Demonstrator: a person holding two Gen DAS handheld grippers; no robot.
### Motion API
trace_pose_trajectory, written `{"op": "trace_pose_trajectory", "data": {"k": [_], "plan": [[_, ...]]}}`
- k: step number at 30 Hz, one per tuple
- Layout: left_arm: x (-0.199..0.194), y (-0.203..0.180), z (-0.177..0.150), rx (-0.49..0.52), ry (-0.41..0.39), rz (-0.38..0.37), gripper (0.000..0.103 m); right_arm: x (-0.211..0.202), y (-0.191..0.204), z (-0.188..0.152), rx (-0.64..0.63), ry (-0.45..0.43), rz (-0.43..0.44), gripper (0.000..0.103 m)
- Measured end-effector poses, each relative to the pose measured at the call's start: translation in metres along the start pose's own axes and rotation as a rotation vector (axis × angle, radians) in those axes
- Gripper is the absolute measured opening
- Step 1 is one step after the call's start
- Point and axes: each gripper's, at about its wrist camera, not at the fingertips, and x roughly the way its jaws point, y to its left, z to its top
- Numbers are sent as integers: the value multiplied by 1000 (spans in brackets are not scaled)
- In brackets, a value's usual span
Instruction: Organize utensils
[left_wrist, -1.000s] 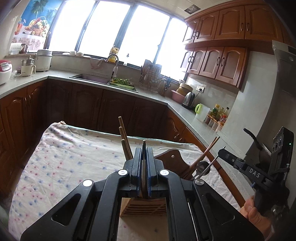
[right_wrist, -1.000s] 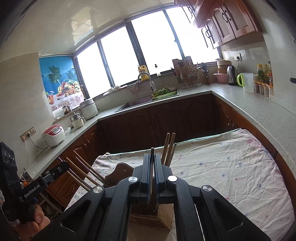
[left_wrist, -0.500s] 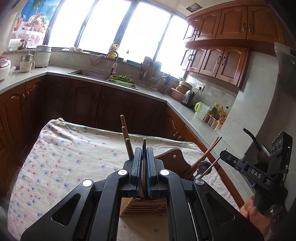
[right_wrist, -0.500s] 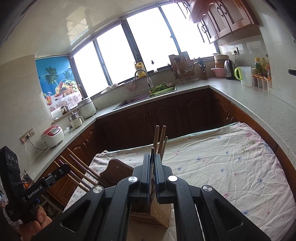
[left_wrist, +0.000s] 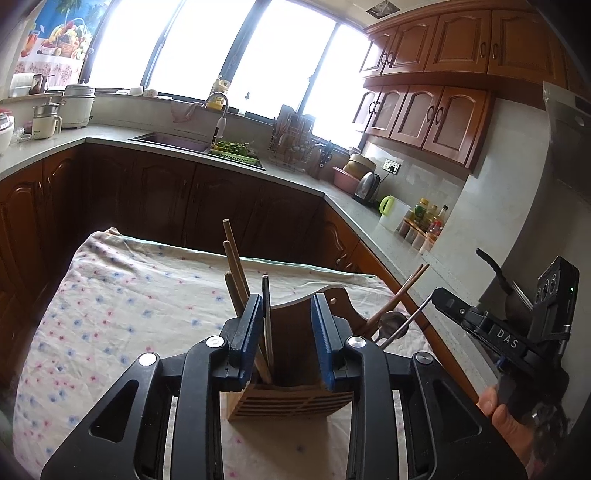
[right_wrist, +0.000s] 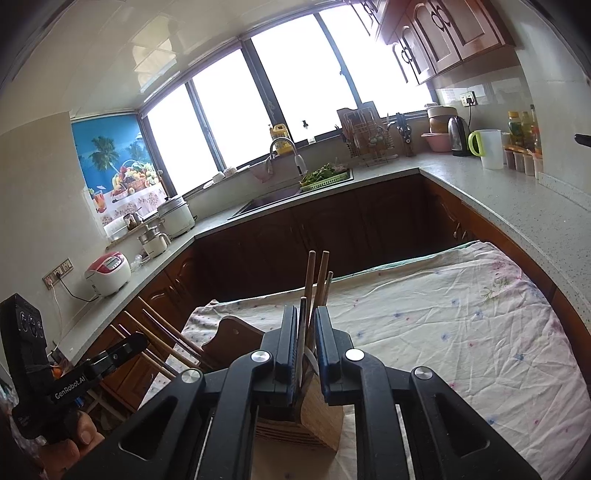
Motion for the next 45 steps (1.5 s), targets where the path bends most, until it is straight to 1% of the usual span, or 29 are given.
{"op": "trace_pose_trajectory", "data": {"k": [1, 2, 3, 4, 5, 6, 7, 8, 9, 10, 12, 13, 15, 16, 18, 24, 28, 30, 35, 38, 40, 41, 42, 43, 45], "plan": [[-4, -3, 0, 5, -9, -2, 38, -3, -1, 0, 6, -11, 2, 33], [-7, -5, 0, 9, -17, -4, 41, -6, -3, 1, 11, -20, 6, 37], [-11, -7, -1, 13, -26, -4, 46, -9, -3, 1, 15, -29, 7, 45], [-17, -8, -1, 16, -37, -2, 50, -12, -4, 2, 18, -38, 9, 50], [-22, -9, -2, 17, -48, 5, 53, -15, -4, 2, 21, -46, 11, 51], [-29, -9, -3, 13, -62, 13, 62, -18, -5, 2, 24, -53, 12, 53], [-36, -7, -5, 3, -78, 21, 74, -21, -6, 2, 28, -61, 16, 59], [-43, -5, -8, -11, -94, 33, 80, -24, -6, 2, 33, -68, 19, 63], [-49, -2, -11, -26, -105, 48, 89, -27, -7, 1, 37, -75, 23, 70], [-53, 1, -15, -40, -109, 63, 93, -29, -7, -1, 39, -81, 26, 74], [-59, 7, -24, -53, -103, 79, 94, -32, -6, -8, 39, -84, 34, 82], [-60, 9, -28, -55, -94, 89, 94, -32, -6, -12, 39, -78, 37, 83], [-62, 15, -36, -63, -71, 110, 94, -31, -5, -28, 48, -43, 52, 83], [-64, 18, -41, -68, -61, 115, 94, -31, -5, -28, 48, -43, 52, 83], [-68, 24, -49, -81, -46, 129, 94, -32, -5, -39, 60, -20, 62, 83], [-87, 31, -80, -86, -10, 187, 94, -51, -1, -74, 80, 14, 83, 83], [-102, 33, -102, -100, 20, 199, 94, -71, 4, -97, 58, 22, 83, 84], [-110, 33, -112, -100, 32, 219, 94, -81, 8, -109, 45, 34, 84, 84], [-135, 27, -132, -98, 26, 212, 94, -104, 11, -133, 51, 64, 112, 84], [-156, 12, -133, -50, -12, 212, 94, -121, 15, -137, 36, 54, 116, 84], [-172, 0, -130, -20, -52, 197, 94, -139, 22, -132, 5, 28, 111, 84], [-180, -6, -128, -4, -77, 198, 95, -149, 26, -128, -13, 7, 105, 84], [-188, -12, -128, 17, -102, 210, 103, -174, 36, -121, -59, -65, 94, 86], [-194, -18, -130, 41, -127, 225, 103, -174, 36, -121, -59, -65, 94, 93], [-200, -27, -139, 88, -162, 263, 103, -198, 44, -119, -115, -159, 61, 103]]}}
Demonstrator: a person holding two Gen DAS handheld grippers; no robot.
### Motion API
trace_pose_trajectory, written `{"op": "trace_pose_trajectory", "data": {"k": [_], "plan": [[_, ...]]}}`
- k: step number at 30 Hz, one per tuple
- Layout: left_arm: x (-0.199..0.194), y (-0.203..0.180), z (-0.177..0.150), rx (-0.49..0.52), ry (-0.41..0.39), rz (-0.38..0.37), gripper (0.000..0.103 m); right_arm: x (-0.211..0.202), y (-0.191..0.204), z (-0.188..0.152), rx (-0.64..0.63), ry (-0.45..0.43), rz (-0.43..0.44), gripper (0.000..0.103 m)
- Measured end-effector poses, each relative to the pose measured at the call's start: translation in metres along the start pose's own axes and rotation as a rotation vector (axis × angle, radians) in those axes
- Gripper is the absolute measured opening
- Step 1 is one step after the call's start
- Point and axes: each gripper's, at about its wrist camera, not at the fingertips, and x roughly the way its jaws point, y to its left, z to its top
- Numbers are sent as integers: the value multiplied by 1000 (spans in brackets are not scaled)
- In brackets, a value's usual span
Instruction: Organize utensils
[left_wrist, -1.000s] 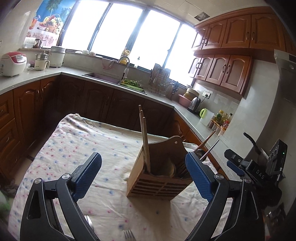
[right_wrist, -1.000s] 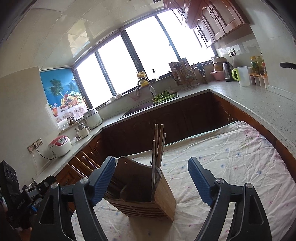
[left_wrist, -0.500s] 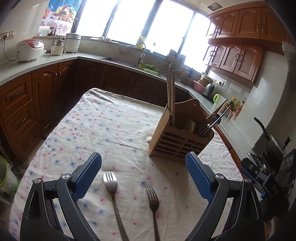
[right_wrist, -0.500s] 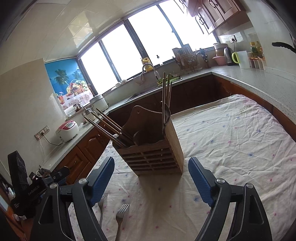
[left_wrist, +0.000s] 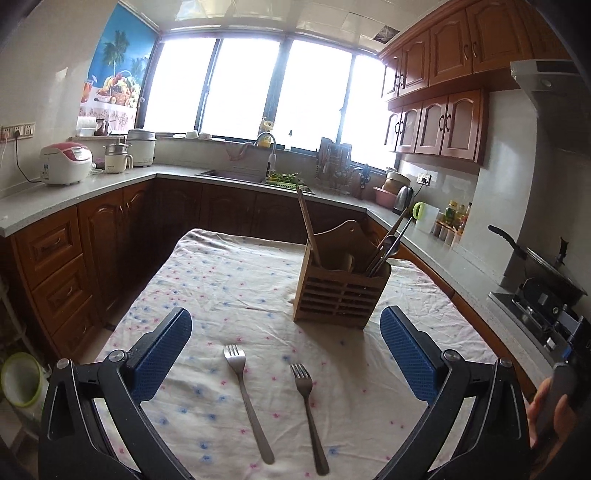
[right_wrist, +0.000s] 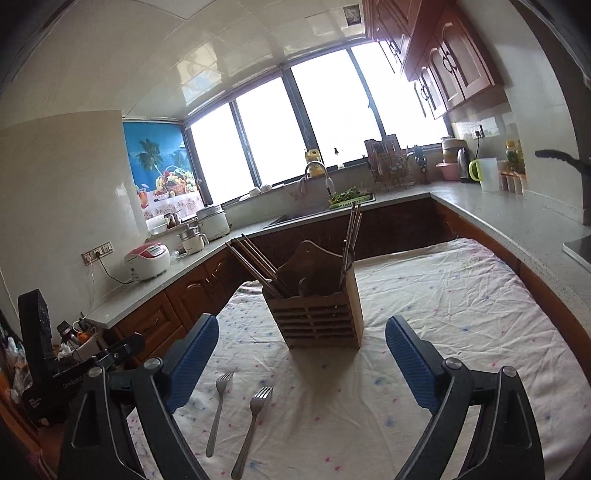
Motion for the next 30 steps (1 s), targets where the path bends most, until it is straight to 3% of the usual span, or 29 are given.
{"op": "trace_pose_trajectory", "data": {"k": [4, 6, 13, 30], "plan": [[-1, -7, -29, 27, 2, 30, 103, -22, 15, -23, -143, -117, -112, 103], [0, -7, -46, 22, 8, 35, 103, -18, 16, -44, -165, -89, -140, 103], [4, -10, -83, 76, 20, 78, 103, 5, 10, -94, -130, 46, -116, 103], [-6, -8, -92, 103, -8, 155, 103, -5, 16, -112, -148, 28, -119, 103]]}}
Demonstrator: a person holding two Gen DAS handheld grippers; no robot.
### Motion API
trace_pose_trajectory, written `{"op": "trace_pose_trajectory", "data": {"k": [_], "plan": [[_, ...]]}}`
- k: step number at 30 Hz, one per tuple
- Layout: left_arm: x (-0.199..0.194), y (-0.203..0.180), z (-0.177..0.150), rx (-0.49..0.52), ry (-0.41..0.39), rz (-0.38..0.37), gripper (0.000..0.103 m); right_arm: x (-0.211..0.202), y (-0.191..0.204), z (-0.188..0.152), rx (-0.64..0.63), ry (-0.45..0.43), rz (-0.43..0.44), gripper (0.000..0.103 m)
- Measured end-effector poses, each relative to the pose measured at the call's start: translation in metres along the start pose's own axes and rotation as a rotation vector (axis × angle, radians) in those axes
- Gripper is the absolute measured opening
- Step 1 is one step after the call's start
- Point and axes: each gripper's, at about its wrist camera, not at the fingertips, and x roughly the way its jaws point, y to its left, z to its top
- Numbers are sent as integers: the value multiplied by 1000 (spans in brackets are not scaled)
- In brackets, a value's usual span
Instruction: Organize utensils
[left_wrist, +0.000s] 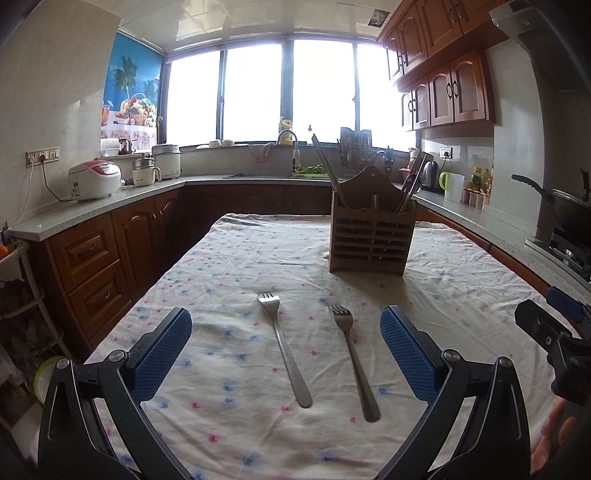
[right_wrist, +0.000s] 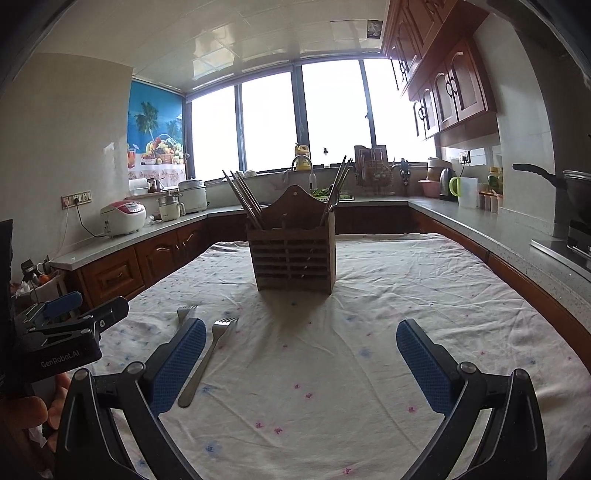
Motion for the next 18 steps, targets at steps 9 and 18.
{"op": "trace_pose_trajectory", "data": {"k": [9, 18], "plan": [[0, 3, 1, -3, 10, 10, 103, 1, -4, 0, 15, 2, -4, 103], [-1, 0, 0, 5, 8, 14, 103, 1, -4, 0, 14, 1, -3, 103]]}}
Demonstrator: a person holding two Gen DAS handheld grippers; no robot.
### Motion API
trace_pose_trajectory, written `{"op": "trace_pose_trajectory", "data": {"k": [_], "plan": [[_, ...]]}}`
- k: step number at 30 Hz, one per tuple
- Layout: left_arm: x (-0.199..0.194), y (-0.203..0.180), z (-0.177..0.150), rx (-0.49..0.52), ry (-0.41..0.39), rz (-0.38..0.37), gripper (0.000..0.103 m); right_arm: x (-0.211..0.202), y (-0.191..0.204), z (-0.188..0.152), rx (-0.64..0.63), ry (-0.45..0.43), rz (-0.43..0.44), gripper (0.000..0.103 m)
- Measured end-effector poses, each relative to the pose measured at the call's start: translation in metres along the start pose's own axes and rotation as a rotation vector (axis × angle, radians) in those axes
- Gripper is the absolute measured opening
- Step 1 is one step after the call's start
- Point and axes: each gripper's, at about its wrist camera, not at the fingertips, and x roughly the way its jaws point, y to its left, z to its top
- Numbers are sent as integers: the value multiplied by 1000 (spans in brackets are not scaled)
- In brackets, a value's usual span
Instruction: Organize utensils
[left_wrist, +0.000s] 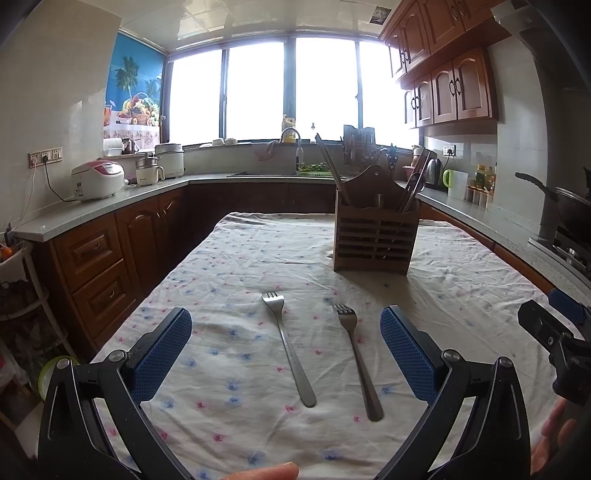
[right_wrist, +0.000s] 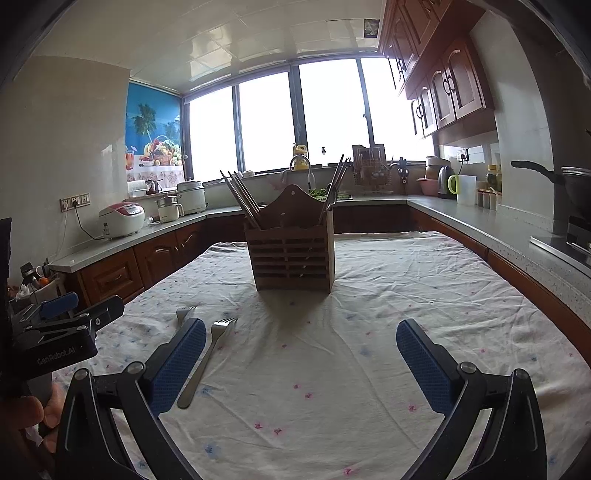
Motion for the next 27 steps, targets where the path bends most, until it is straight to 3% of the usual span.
{"op": "trace_pose_trajectory", "data": {"k": [27], "plan": [[-3, -4, 2, 11, -6, -2, 103, -1, -2, -2, 3, 6, 1, 103]]}}
